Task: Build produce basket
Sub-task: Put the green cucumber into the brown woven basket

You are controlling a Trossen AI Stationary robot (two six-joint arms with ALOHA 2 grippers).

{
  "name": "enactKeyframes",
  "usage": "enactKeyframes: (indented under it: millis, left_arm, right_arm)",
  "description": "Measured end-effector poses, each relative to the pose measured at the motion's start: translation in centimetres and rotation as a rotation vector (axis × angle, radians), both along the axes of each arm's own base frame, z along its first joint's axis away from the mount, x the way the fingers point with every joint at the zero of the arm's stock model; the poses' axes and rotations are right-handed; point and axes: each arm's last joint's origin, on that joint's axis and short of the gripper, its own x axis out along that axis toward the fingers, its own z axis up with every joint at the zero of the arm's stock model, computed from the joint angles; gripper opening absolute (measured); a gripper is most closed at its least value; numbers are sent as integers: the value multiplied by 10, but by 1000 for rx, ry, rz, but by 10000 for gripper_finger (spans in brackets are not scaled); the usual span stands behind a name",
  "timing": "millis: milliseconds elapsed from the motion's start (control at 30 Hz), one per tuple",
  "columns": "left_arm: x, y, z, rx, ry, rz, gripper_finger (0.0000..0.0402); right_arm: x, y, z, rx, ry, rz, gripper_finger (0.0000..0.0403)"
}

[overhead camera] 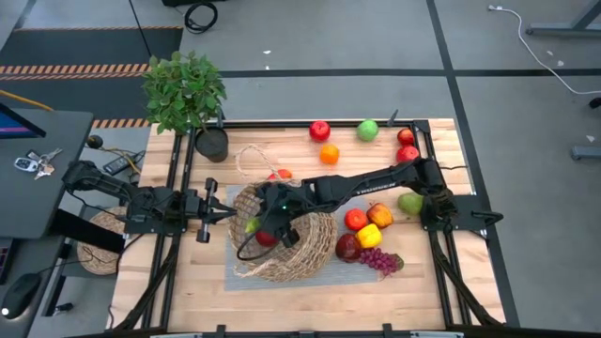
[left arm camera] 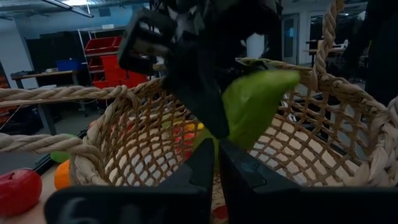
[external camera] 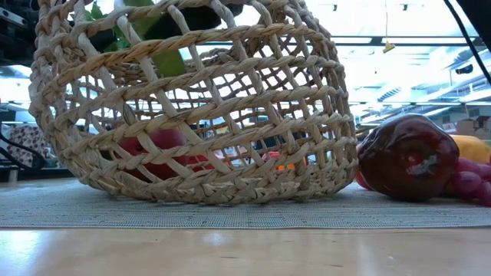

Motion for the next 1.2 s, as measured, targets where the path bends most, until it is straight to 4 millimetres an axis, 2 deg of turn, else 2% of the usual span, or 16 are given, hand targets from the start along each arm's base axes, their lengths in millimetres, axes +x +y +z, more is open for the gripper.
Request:
enactKeyframes:
  millis: [367, 533, 833, 1200]
  left_arm:
    - [0, 0, 0, 0, 0, 0, 29]
    - [0, 0, 0, 0, 0, 0, 31]
    - [0, 0, 0, 0, 0, 0, 32]
    - [0, 0, 0, 0, 0, 0, 35]
  right_arm:
    - [-5, -15, -6, -8, 97, -38, 162]
    - [-8, -13, -9, 11, 137, -14, 164]
    - [-13, -12, -14, 3, 211, -12, 194]
    - [-14, -13, -14, -2, 215, -18, 232]
